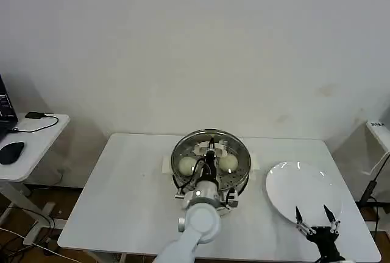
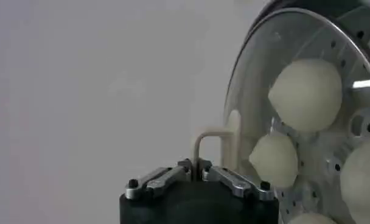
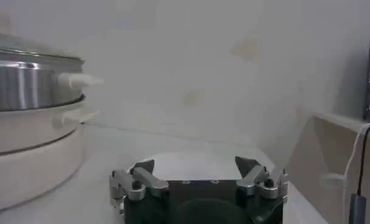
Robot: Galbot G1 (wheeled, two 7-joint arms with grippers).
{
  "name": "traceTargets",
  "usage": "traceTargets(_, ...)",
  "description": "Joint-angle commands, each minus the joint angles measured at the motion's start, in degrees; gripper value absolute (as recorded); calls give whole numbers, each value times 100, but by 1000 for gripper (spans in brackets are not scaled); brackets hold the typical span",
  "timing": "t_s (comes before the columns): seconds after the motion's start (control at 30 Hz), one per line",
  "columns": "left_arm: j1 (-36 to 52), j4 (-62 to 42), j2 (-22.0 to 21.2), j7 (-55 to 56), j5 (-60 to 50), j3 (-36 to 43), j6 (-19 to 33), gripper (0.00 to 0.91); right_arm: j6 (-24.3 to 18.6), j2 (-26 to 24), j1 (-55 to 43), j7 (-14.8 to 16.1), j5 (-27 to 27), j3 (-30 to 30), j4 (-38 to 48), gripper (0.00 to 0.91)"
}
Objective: Take steamed baozi put them in steamer then cover it.
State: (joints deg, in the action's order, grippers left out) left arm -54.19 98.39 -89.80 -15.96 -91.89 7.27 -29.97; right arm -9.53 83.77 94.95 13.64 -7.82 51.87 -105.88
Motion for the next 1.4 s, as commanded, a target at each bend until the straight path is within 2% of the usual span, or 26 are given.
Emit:
traceTargets(0.03, -48, -28, -22, 12, -96, 1, 7, 0, -2, -1, 8, 3, -9, -11, -4, 907)
traceTargets(0.5, -99, -4, -78, -22, -189, -22, 76, 0, -4, 10, 17, 11, -1, -59, -6, 907)
traceTargets(0.53, -104, -10, -79, -24, -203, -29, 109, 131, -3, 9, 18, 17, -1, -58, -7, 907)
traceTargets(0.57, -120, -21, -77, -35, -211, -41, 135, 907, -1, 10, 23, 25, 0, -69, -11, 907)
traceTargets(1.1, -258, 323, -66, -6, -179, -75, 145, 907, 1, 27, 32, 46, 36, -123, -14, 907)
traceTargets(1.4, -473, 1060, 264, -19, 189, 63, 155, 907, -10, 44, 41, 50, 65, -147, -1, 907)
